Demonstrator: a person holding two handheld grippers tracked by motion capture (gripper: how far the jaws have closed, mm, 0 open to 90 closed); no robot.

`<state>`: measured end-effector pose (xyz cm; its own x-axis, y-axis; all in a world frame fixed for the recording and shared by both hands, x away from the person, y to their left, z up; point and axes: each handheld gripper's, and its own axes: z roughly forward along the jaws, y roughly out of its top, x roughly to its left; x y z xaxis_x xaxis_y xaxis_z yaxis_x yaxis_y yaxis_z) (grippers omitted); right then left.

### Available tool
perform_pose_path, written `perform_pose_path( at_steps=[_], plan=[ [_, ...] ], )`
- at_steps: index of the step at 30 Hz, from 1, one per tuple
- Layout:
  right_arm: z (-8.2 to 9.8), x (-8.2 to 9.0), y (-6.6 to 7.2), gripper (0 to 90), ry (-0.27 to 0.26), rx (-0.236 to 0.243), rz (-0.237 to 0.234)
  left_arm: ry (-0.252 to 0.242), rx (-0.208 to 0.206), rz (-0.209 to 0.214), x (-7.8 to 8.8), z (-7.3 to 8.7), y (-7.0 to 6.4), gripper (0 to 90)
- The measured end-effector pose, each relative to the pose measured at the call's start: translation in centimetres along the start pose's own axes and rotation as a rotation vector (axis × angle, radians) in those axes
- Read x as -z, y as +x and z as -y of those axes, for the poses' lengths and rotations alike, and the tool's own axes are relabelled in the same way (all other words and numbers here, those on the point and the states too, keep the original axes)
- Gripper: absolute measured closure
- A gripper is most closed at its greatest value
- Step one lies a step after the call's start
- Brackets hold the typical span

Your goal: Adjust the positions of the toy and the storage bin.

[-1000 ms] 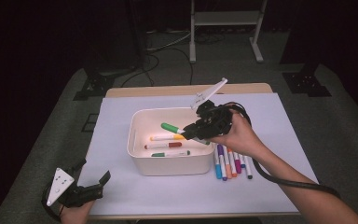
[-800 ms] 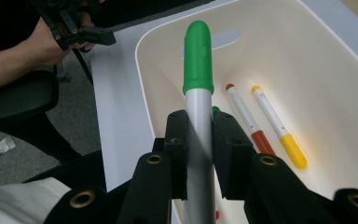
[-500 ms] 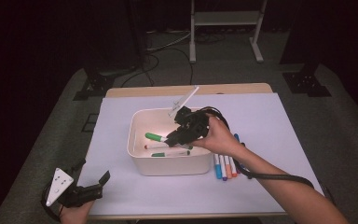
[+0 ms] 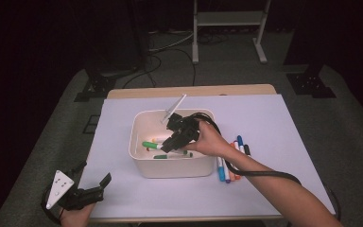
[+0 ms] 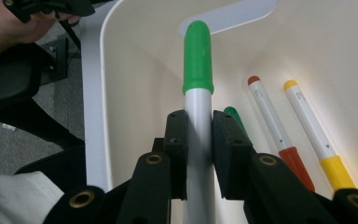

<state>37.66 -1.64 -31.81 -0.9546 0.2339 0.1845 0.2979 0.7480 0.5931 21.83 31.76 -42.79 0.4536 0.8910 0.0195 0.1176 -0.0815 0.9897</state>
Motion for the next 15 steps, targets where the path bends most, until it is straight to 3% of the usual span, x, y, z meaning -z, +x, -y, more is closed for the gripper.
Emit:
perform_pose_path(
  at_steps=[15],
  plan=[
    [-0.6, -2.7, -0.1, 75.6, 0.113, 0.047, -0.003, -0.002, -0.001, -0.001, 0.1, 0.0, 0.1, 0.0]
  ],
)
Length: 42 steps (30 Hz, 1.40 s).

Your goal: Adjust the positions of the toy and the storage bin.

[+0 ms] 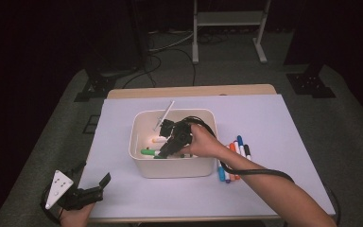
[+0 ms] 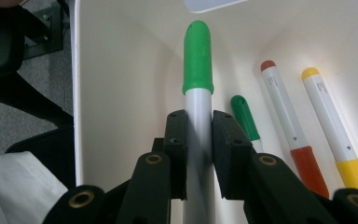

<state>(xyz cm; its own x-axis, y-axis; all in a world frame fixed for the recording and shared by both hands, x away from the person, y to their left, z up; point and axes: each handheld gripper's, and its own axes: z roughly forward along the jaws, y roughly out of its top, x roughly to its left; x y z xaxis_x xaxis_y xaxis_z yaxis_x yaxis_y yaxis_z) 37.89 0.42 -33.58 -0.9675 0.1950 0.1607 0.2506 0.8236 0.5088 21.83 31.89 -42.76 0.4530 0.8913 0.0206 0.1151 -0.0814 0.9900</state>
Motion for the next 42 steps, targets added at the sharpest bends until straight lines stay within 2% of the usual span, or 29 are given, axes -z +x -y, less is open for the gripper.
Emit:
perform_pose_path(
  at_steps=[10, 17, 23, 29, 34, 42],
  plan=[
    [-0.3, -0.9, 0.2, 74.2, 0.089, 0.006, 0.037, -0.001, -0.001, -0.002, 0.1, 0.0, 0.0, 0.0],
    [-0.3, -0.8, 0.2, 71.5, 0.09, -0.001, 0.041, -0.003, 0.0, -0.004, 0.1, 0.0, 0.0, 0.0],
    [0.0, 0.7, 0.3, 71.1, 0.033, -0.01, 0.048, -0.003, -0.002, -0.002, 0.1, 0.0, 0.0, 0.0],
    [1.2, 3.4, 0.5, 70.7, -0.043, -0.024, 0.048, 0.003, -0.005, -0.002, 0.0, 0.0, 0.0, 0.0],
    [2.7, 6.0, 0.8, 70.4, -0.112, -0.036, 0.07, 0.0, -0.005, -0.003, 0.0, 0.0, -0.1, 0.0],
    [6.2, 10.0, 1.0, 69.8, -0.202, -0.086, 0.114, 0.007, -0.014, -0.001, -0.1, 0.0, -0.2, 0.0]
  ],
)
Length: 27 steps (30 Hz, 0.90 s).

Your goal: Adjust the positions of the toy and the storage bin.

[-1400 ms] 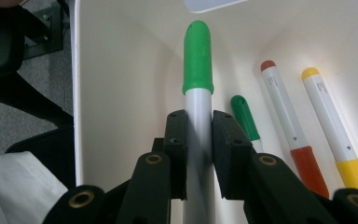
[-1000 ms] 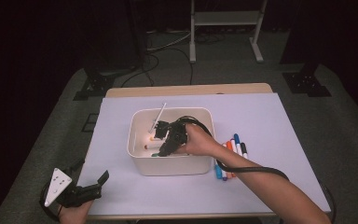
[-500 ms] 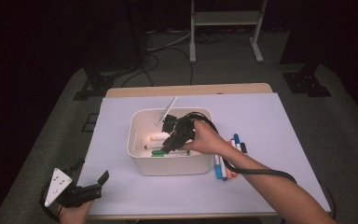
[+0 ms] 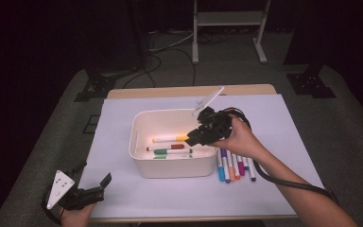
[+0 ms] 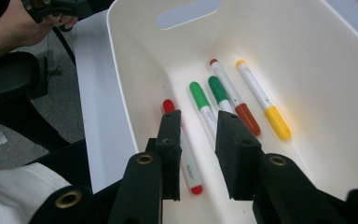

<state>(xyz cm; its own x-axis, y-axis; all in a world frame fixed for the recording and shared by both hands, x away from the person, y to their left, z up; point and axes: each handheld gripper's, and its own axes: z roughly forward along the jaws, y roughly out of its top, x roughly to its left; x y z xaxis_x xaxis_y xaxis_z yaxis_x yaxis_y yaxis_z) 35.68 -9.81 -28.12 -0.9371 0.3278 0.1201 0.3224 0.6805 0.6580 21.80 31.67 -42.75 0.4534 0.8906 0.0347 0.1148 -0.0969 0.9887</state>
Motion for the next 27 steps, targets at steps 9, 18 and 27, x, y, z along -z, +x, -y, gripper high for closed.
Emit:
perform_pose_path(
  at_steps=[9, 18, 27],
  plan=[
    [3.9, 4.5, -0.7, 67.7, -0.069, -0.07, 0.084, 0.0, 0.002, -0.002, -0.1, 0.1, -0.1, 0.0],
    [10.0, 5.7, -2.4, 64.0, -0.083, -0.184, 0.147, 0.0, -0.002, -0.003, -0.1, 0.0, -0.1, 0.0],
    [16.0, 3.8, -4.3, 59.3, -0.027, -0.308, 0.219, 0.004, -0.002, -0.002, -0.1, 0.0, -0.2, 0.0]
  ],
)
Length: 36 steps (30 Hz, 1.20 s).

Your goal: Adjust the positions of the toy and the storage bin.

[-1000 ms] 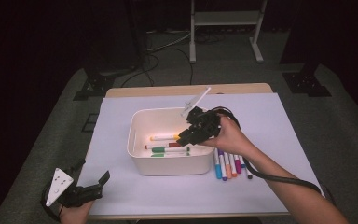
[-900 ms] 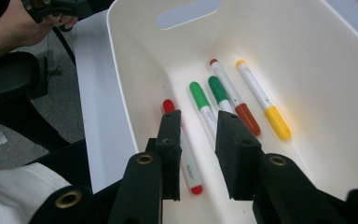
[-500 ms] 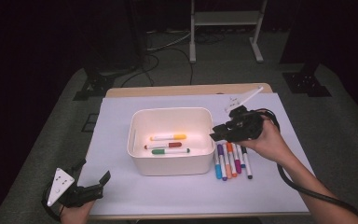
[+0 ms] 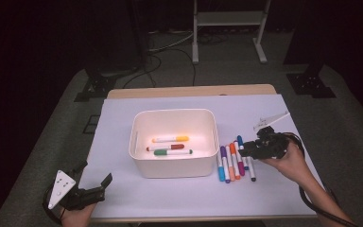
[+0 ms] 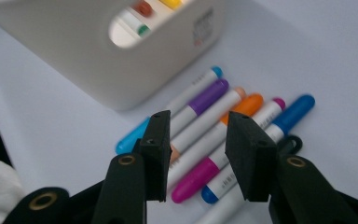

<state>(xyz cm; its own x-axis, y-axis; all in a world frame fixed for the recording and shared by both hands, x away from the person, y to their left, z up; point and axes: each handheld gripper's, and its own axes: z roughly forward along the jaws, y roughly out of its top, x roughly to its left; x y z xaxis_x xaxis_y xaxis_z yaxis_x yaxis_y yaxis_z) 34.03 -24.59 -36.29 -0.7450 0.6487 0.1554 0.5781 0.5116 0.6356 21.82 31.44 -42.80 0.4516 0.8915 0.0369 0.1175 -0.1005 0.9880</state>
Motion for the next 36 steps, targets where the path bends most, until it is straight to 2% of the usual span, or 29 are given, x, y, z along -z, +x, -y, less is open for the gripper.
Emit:
perform_pose_path(
  at_steps=[3, 11, 16, 23, 28, 36],
  plan=[
    [1.5, -1.1, -0.9, 59.0, 0.015, -0.038, 0.034, -0.002, 0.001, -0.001, 0.0, 0.0, 0.0, 0.0],
    [3.9, -2.8, -2.2, 59.4, 0.047, -0.101, 0.119, 0.001, 0.003, 0.0, 0.0, 0.0, 0.0, 0.0],
    [4.6, -3.3, -2.6, 59.9, 0.052, -0.124, 0.152, -0.004, 0.003, -0.001, 0.1, 0.0, 0.0, 0.0],
    [5.4, -4.1, -3.0, 60.1, 0.068, -0.161, 0.163, -0.004, 0.003, -0.001, 0.1, 0.0, 0.0, 0.0],
    [6.1, -4.0, -3.3, 60.7, 0.081, -0.17, 0.188, -0.003, 0.004, -0.003, 0.1, 0.0, 0.1, 0.0],
    [7.5, -2.7, -3.9, 65.2, 0.09, -0.192, 0.252, 0.001, 0.006, -0.001, 0.0, 0.0, 0.0, 0.0]
  ],
)
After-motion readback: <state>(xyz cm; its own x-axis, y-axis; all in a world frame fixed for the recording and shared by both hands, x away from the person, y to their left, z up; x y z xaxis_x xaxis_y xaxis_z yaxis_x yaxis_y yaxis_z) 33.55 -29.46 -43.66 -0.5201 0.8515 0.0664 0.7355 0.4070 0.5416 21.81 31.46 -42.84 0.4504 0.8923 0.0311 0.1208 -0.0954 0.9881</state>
